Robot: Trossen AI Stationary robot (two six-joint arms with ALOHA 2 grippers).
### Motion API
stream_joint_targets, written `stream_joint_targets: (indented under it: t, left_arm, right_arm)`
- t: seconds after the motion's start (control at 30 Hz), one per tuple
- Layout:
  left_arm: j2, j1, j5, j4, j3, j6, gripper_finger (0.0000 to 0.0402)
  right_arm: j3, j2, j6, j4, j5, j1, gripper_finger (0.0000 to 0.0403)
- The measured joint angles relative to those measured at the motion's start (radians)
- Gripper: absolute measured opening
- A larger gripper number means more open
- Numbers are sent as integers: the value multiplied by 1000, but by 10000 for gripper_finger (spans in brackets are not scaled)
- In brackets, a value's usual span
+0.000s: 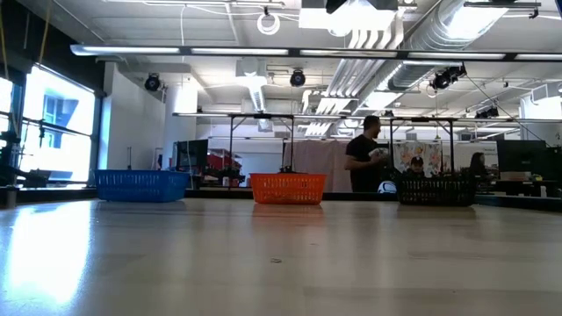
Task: Sort crayons
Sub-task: Put the right yellow crayon into the orange bin
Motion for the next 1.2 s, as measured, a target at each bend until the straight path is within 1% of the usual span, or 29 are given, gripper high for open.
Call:
stream_joint_targets:
  t: [0.17, 0.3, 0.57, 0.87, 0.97, 1.2]
  left_arm:
    - [0, 22, -10, -10, -1, 32, 85]
    - [0, 39, -46, -15, -2, 57, 85]
    - [0, 57, -73, -16, -3, 69, 85]
    - [1, 64, -100, -67, -2, 66, 85]
    - [1, 80, -120, -75, -2, 101, 85]
    - [14, 137, -108, -91, -1, 231, 85]
  right_arm:
    - [0, 0, 0, -1, -1, 0, 99]
    - [0, 0, 0, -2, -1, 0, 99]
    - [0, 0, 0, -4, -1, 0, 99]
    - [0, 0, 0, -4, 0, 0, 99]
    - [0, 0, 0, -4, 0, 0, 99]
    - [0, 0, 0, -4, 4, 0, 99]
